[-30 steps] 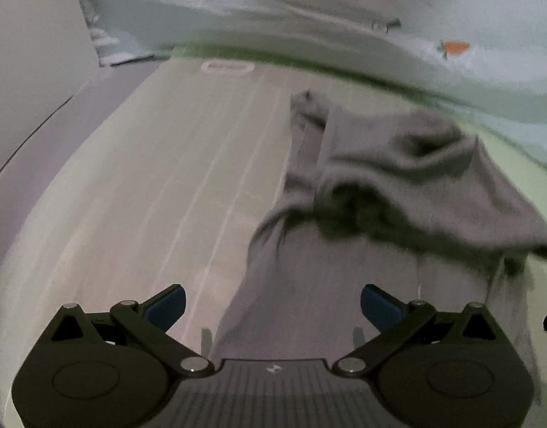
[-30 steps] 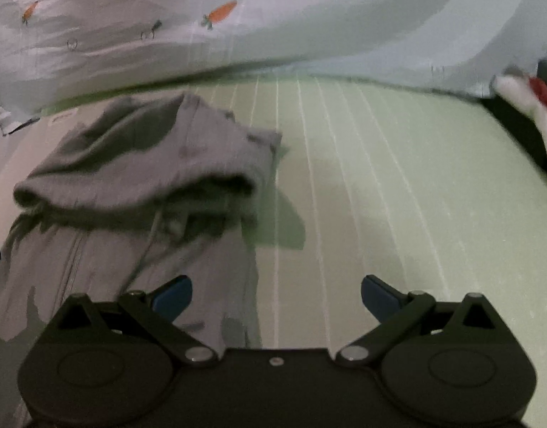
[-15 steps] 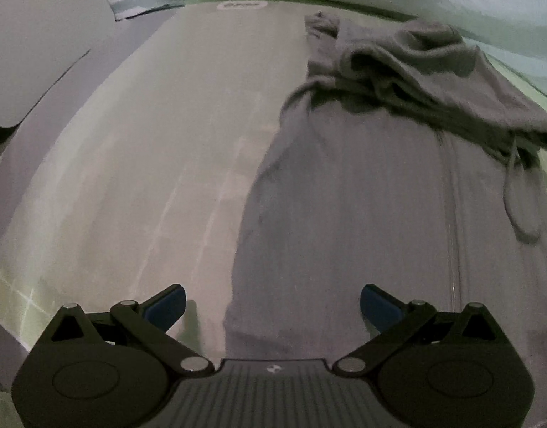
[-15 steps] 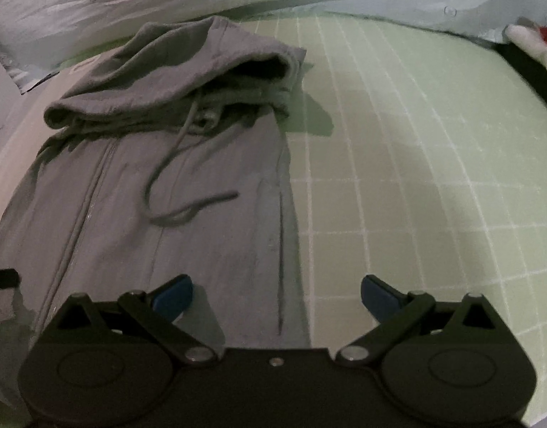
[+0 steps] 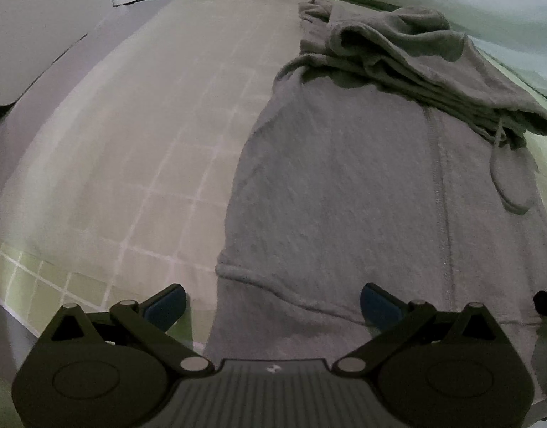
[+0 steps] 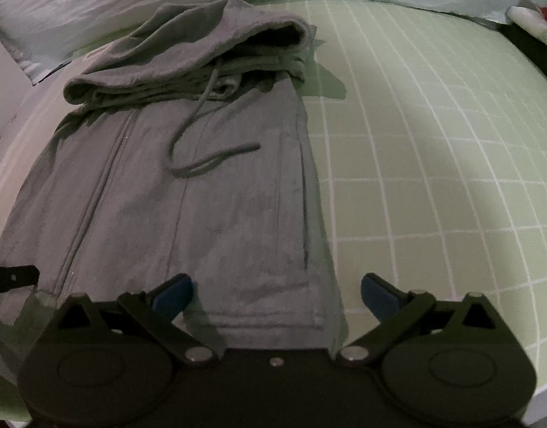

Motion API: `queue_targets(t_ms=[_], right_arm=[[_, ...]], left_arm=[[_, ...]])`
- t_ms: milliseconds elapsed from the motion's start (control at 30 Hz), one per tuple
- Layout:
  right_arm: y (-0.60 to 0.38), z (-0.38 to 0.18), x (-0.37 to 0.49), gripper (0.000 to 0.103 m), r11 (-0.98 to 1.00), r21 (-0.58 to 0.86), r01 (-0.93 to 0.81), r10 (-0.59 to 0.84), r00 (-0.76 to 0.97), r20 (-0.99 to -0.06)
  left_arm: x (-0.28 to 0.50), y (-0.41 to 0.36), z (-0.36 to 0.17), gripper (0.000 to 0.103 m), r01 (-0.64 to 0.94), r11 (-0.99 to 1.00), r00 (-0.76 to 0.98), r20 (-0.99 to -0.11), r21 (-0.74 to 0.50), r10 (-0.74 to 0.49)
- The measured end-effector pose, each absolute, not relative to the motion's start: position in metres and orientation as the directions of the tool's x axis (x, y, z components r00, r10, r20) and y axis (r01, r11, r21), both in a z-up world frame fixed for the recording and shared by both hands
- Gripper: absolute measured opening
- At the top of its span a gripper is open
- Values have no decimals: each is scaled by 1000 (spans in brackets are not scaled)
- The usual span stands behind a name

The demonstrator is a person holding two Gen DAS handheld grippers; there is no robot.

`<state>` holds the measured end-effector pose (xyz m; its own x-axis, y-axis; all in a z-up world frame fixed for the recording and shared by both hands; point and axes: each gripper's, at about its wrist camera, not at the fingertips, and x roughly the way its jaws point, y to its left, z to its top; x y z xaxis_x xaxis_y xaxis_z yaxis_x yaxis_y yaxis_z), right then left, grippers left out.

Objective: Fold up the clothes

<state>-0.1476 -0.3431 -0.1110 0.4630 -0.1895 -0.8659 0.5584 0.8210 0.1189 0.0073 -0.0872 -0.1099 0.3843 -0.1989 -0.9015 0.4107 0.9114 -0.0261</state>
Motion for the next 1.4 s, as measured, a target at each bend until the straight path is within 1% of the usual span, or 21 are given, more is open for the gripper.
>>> queue_targets(t_ms=[167, 400, 433, 467, 500, 533, 567, 600, 633, 667, 700, 733, 800, 1000, 1100, 1267, 1333, 1400], right_arm=[[-326, -113, -148, 103, 845, 91, 528, -175, 432, -884], [-307, -112, -145, 103, 880, 72, 469, -146, 413, -899], [-306, -111, -145, 102, 882, 73, 466, -144, 414, -899], [-305, -110, -145, 98, 884, 75, 462, -141, 416, -898], [-304, -108, -145, 94, 885, 77, 460, -141, 420, -897], [-304, -106, -146, 84, 886, 78, 458, -142, 425, -894], [-303, -104, -147, 69, 885, 80, 458, -144, 434, -889], [-304, -101, -149, 59, 883, 96, 459, -135, 445, -885], [-305, -99, -150, 38, 880, 117, 460, -122, 457, -881], [-308, -99, -151, 19, 871, 165, 463, -85, 473, -877], [-312, -99, -152, 16, 857, 223, 465, -40, 491, -870], [-314, -98, -152, 16, 846, 248, 471, -23, 497, -867], [-315, -93, -151, 14, 846, 251, 471, -31, 512, -859], [-330, -59, -141, 14, 844, 304, 441, -48, 627, -778], [-348, -44, -133, 14, 817, 358, 452, -55, 679, -732], [-391, -32, -114, 14, 703, 521, 484, -40, 758, -651], [-402, -27, -104, 14, 689, 543, 479, -49, 779, -626], [-411, -21, -93, 14, 685, 556, 470, -59, 797, -601]], left_arm=[[-1, -85, -110, 103, 408, 911, 363, -906, -58, -220], [-17, -95, -110, 102, 493, 869, 331, -915, -40, -230], [-20, -97, -110, 102, 508, 860, 325, -916, -41, -235], [-23, -99, -110, 99, 523, 852, 319, -917, -41, -240], [-24, -100, -108, 94, 539, 842, 317, -916, -38, -245], [-25, -101, -106, 89, 554, 831, 315, -916, -36, -250], [-25, -103, -104, 76, 569, 821, 312, -914, -40, -261], [-25, -104, -101, 62, 580, 814, 307, -913, -45, -269], [-25, -105, -99, 56, 589, 806, 303, -912, -50, -278], [-24, -104, -97, 41, 592, 803, 295, -911, -63, -289], [-23, -104, -96, 19, 594, 801, 287, -909, -78, -302], [-21, -104, -92, 16, 585, 804, 281, -904, -103, -321], [-18, -103, -86, 15, 567, 809, 272, -893, -152, -359], [-10, -117, -43, 15, 607, 780, 368, -817, -150, -444], [2, -125, -26, 15, 592, 786, 402, -781, -178, -479], [45, -139, -10, 15, 534, 804, 434, -730, -264, -528], [61, -147, -2, 15, 518, 802, 452, -700, -298, -552], [74, -155, 7, 16, 516, 800, 474, -676, -306, -564]])
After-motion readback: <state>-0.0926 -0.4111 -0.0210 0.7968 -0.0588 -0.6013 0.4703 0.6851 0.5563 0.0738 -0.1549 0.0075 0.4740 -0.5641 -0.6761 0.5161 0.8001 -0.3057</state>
